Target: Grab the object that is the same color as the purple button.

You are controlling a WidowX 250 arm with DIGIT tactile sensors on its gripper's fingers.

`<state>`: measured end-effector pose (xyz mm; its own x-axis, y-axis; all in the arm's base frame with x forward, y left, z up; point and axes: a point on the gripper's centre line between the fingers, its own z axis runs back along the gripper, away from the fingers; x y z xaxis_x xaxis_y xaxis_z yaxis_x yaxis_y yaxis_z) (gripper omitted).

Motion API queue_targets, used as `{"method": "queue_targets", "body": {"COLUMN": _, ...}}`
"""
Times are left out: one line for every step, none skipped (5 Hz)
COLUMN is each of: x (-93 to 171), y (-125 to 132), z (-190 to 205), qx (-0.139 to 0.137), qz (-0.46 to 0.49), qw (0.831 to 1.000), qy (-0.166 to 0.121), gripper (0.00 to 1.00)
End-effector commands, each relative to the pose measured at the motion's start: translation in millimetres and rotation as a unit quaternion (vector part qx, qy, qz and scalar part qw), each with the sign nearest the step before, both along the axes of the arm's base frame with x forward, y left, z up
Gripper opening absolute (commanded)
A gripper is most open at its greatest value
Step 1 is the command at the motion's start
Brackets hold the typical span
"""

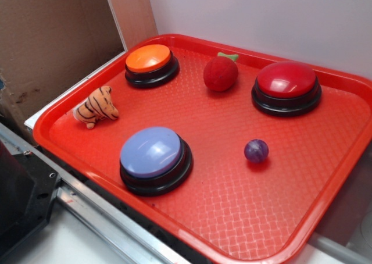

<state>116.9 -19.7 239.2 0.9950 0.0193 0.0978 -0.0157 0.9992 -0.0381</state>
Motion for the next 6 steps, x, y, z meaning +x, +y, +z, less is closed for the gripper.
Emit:
{"method": "queue_targets", "body": {"x": 0.0, "y": 0.0, "z": 0.0, "qx": 0.0, "qz": 0.0, "qw": 1.0, "qy": 0.0, "gripper": 1.0}}
{"method": "queue_targets", "body": {"x": 37.2, "y": -11.2, "z": -0.4, "qx": -0.005, "qz": -0.058, "qw": 0.998, "qy": 0.004, "gripper": 1.0}}
{"method": "queue_targets", "body": {"x": 71.0, "y": -45.9, "z": -0.7, "qx": -0.017, "qz": -0.139, "qw": 0.99, "qy": -0.004, "gripper": 1.0}}
{"method": "queue_targets", "body": {"x": 83.5, "y": -102.9, "z": 6.4, "qx": -0.008, "qz": -0.25, "qw": 0.968, "qy": -0.012, "gripper": 1.0}}
{"method": "queue_targets", "body": {"x": 69.1, "y": -155.2, "z": 15.9, "qx": 0.009, "qz": -0.34, "qw": 0.94, "qy": -0.013, "gripper": 1.0}}
{"method": "queue_targets", "body": {"x": 41.1, "y": -202.3, "z": 25.3, "qx": 0.013, "qz": -0.409, "qw": 0.912, "qy": -0.014, "gripper": 1.0}}
